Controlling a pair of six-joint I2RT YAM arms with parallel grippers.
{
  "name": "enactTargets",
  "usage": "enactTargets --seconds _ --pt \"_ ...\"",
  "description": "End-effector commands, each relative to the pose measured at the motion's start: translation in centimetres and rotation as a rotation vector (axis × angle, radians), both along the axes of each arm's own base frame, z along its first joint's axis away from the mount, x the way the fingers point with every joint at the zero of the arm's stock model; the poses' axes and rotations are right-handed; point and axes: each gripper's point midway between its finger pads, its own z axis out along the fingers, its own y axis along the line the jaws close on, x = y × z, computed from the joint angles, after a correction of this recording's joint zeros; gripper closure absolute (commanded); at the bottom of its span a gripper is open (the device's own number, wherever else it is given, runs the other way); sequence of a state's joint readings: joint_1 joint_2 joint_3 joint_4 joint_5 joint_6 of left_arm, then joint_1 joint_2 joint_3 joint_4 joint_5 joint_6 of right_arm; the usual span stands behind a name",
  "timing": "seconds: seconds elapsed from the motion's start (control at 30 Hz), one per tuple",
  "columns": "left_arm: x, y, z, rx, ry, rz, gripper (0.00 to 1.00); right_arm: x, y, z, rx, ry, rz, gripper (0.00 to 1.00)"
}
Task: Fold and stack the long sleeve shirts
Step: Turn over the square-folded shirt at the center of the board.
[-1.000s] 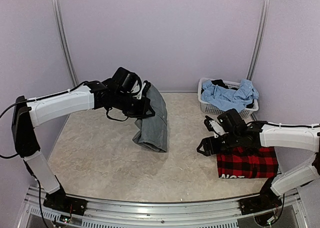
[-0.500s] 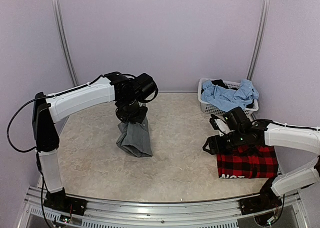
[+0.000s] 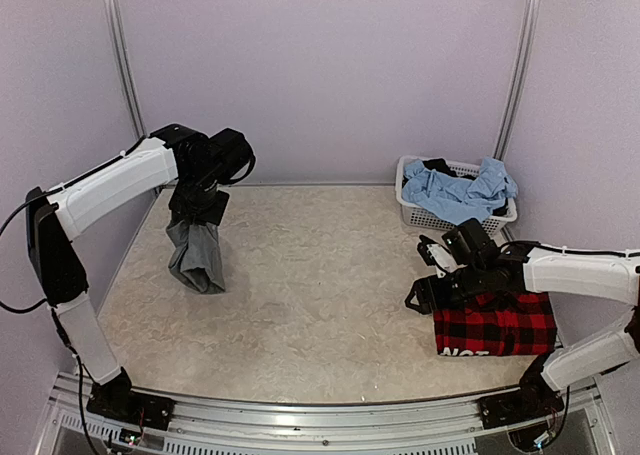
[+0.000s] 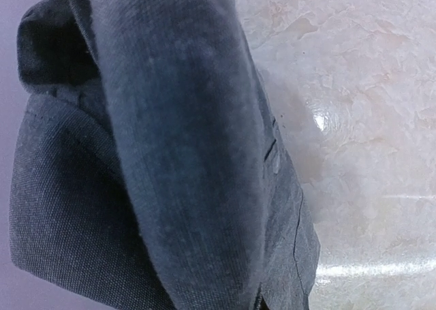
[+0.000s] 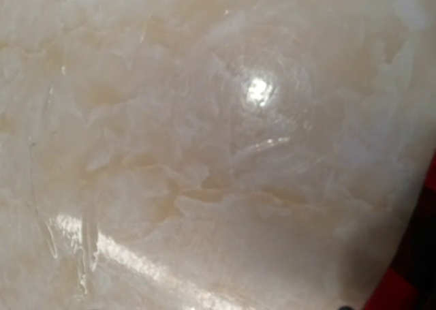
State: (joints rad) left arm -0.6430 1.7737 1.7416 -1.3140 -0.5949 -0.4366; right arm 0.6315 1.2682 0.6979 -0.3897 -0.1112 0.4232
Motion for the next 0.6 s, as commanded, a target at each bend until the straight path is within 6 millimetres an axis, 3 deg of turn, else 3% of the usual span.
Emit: enactTargets --seconds 0.0,0.17,0.23,0.37,0.57 --pt "0.1 -0.5 -1.1 0.097 0.026 -0.03 1.0 0.3 -0.1 -0.6 0.003 0.007 -0.007 0.29" --pt "0.6 -6.5 -5.9 0.17 0.12 -0.147 1.0 0.1 -0.3 -0.8 -0.002 0.014 -0.012 0.29" --pt "0.6 -9.8 -6.6 0.141 0.124 -0.201 1.0 0.0 -0.5 -0.8 -0.006 0.015 -0.015 0.29" --pt "-0.8 -15.2 -9.9 0.104 0.191 -0.298 0.98 0.0 -1.0 -0.9 -0.011 0.012 -0.028 0.29" --pt "-3.4 -20.5 -15.1 0.053 0.266 -0.369 0.87 -0.1 -1.2 -1.0 -0.013 0.016 -0.029 0.29"
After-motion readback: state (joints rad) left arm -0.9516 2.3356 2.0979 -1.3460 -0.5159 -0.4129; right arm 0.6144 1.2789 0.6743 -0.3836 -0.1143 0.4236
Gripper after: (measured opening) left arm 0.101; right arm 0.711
